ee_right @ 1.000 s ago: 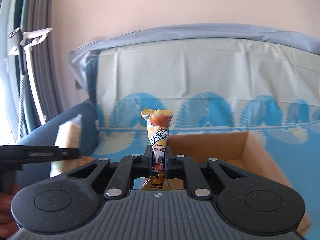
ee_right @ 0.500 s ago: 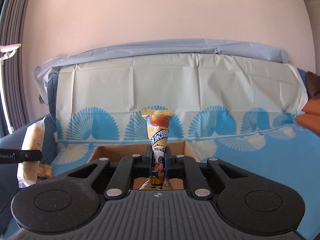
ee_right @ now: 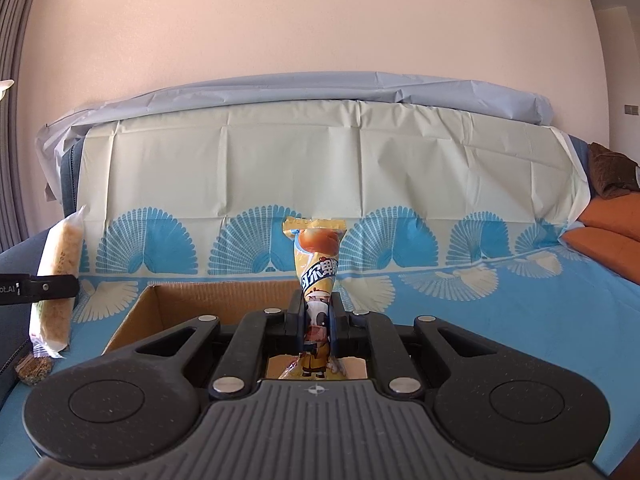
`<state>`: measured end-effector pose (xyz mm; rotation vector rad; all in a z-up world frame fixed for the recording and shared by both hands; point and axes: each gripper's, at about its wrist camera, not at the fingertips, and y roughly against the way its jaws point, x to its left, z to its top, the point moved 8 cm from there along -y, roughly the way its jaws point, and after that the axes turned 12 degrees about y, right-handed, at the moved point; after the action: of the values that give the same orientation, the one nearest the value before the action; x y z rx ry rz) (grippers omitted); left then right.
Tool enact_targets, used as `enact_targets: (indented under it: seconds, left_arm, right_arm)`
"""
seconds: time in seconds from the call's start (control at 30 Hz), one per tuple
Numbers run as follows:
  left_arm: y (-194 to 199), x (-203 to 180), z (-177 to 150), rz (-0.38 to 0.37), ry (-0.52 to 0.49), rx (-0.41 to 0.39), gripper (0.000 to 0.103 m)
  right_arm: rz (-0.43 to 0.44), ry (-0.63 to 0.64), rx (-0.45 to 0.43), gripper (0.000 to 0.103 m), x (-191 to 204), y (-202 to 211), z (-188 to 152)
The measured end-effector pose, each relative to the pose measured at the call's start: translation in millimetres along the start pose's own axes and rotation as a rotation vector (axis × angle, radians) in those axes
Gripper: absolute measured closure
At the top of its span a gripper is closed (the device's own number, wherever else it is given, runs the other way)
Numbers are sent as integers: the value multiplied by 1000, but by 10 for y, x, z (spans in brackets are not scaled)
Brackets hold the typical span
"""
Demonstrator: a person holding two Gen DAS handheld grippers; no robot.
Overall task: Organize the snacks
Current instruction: 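Carry the cracker stick in the left tool while right tool carries gold bar over box, then open both tools to drop the cracker stick and gold bar into the box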
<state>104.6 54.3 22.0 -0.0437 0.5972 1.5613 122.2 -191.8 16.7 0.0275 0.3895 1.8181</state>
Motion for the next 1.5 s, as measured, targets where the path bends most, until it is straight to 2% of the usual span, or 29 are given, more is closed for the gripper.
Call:
enact_targets:
  seconds: [0.33, 1.4, 1.47, 1.5]
  left_arm:
    - [-46, -213, -89, -68, -27, 9, 63]
    - [-72, -249, -115, -105, 11, 33, 63]
    - [-75, -259, -119, -116, 18, 42, 56]
    - [-78, -261, -122, -125, 22, 48, 48]
  right_arm:
    - [32, 28, 10, 92, 197, -95, 18]
    - [44, 68, 20, 91, 321, -109, 7]
    - [44, 73, 25, 90, 327, -120, -1]
    - [45, 76, 31, 87, 332, -131, -8]
